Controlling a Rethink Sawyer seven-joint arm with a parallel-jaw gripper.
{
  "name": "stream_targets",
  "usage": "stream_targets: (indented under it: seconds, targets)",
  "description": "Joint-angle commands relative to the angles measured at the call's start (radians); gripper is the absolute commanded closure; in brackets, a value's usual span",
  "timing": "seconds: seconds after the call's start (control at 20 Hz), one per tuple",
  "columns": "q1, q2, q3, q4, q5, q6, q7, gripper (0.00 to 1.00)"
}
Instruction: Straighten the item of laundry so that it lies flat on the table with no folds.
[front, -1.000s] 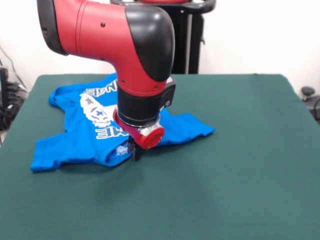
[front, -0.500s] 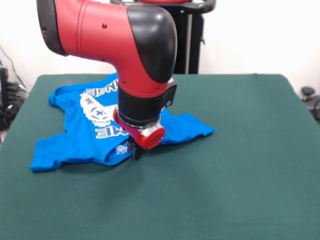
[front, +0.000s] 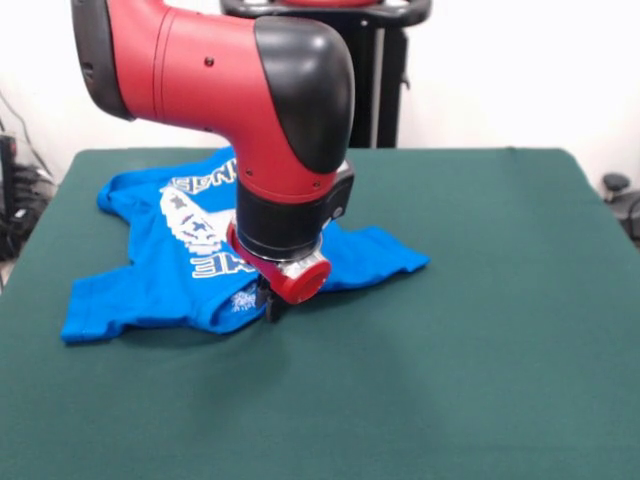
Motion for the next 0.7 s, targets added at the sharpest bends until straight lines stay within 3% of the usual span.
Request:
stream_targets:
  seconds: [0.05, 0.7]
  targets:
    - [0.056, -0.007, 0.169, -0.179, 0.056, -0.068, -0.025, 1.0]
    - [0.074, -0.007, 0.165, -0.24, 0.052, 0.02, -0.025, 1.0]
